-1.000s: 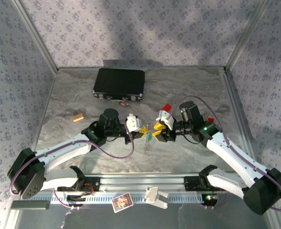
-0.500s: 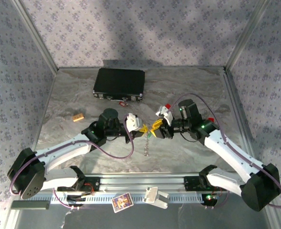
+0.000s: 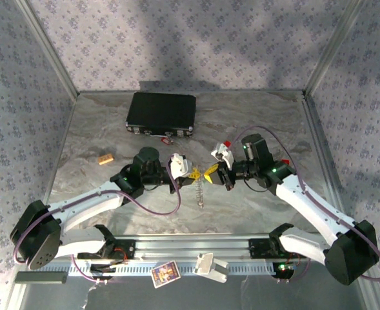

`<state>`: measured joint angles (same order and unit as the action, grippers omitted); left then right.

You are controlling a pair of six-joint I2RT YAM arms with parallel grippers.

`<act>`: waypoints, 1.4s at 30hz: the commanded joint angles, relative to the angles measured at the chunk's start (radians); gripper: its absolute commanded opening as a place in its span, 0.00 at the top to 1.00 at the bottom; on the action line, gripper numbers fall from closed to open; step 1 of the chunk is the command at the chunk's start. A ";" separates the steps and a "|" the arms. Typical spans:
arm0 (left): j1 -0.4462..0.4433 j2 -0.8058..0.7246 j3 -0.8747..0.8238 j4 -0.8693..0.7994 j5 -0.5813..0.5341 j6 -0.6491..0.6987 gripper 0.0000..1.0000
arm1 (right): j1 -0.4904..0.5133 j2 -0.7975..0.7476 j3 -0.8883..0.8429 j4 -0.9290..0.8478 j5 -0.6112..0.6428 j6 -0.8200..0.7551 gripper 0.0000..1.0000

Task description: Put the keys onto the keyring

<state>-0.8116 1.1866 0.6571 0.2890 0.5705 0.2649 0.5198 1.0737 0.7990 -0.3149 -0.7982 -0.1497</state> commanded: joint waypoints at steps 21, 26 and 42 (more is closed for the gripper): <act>-0.003 -0.020 -0.056 0.190 0.041 -0.085 1.00 | 0.013 -0.117 -0.157 0.187 0.088 -0.103 0.68; -0.002 -0.017 -0.061 0.220 0.047 -0.109 1.00 | 0.020 -0.173 -0.182 0.253 0.091 -0.147 0.62; -0.001 -0.017 -0.063 0.231 0.078 -0.118 1.00 | 0.074 -0.102 -0.142 0.315 0.072 -0.154 0.72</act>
<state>-0.8120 1.1862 0.5957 0.4538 0.6136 0.1619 0.5850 0.9707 0.6262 -0.0338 -0.7181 -0.2974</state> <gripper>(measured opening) 0.051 0.286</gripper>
